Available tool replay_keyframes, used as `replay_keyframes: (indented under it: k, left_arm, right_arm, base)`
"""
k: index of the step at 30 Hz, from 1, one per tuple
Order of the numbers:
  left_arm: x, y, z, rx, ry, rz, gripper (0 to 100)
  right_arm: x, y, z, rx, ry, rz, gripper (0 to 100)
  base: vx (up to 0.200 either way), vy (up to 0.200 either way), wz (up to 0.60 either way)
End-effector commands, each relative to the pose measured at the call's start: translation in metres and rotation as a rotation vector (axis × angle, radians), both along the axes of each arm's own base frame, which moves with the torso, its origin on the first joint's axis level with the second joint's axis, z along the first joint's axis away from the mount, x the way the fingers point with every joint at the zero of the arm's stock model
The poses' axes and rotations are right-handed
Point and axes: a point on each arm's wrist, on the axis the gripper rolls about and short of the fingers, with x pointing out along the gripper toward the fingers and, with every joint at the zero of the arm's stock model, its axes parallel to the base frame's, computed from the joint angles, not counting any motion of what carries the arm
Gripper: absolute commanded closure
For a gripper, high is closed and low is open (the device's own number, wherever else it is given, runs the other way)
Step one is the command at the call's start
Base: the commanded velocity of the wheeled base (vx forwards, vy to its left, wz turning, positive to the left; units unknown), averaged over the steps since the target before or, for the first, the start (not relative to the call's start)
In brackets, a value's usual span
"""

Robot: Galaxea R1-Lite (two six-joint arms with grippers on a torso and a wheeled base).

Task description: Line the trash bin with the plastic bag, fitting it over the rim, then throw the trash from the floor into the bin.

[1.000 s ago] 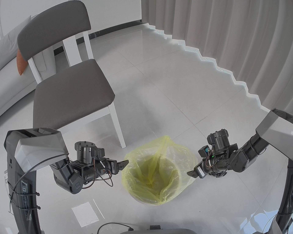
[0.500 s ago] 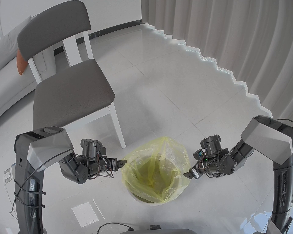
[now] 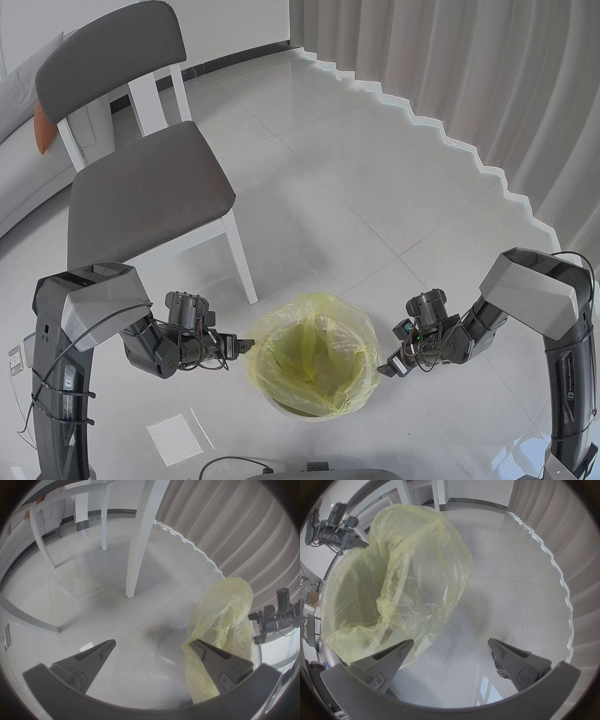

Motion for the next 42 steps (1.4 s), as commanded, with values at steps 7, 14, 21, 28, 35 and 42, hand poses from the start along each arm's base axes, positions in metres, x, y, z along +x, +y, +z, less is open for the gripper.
replay_keyframes:
  k: [7,14,21,28,35,42]
  left_arm:
    - [-0.023,0.016,0.017,0.021,0.016,-0.005,0]
    - [-0.045,0.021,0.020,0.026,0.043,-0.027,0]
    - [-0.051,0.027,0.042,-0.002,-0.046,-0.005,0]
    - [-0.036,0.013,0.062,-0.047,-0.119,-0.020,0]
    - [-0.017,-0.019,0.053,-0.069,-0.134,-0.102,0]
    - [0.012,-0.034,0.028,-0.041,-0.130,-0.089,0]
  right_arm:
    - [-0.012,-0.009,-0.003,-0.039,0.054,0.016,0]
    - [-0.026,-0.014,0.010,-0.039,0.057,0.019,0]
    - [-0.028,-0.016,0.070,0.028,-0.089,0.008,0]
    - [-0.022,-0.015,0.078,0.040,-0.122,0.003,0]
    - [-0.028,-0.017,0.072,0.047,-0.086,-0.022,0]
    - [-0.027,-0.024,0.072,0.046,-0.086,-0.038,0]
  base:
    - [0.000,0.000,0.00]
    - [0.000,0.000,0.00]
    - [0.000,0.000,0.00]
    - [0.000,0.000,0.00]
    - [0.000,0.000,0.00]
    - [0.000,0.000,0.00]
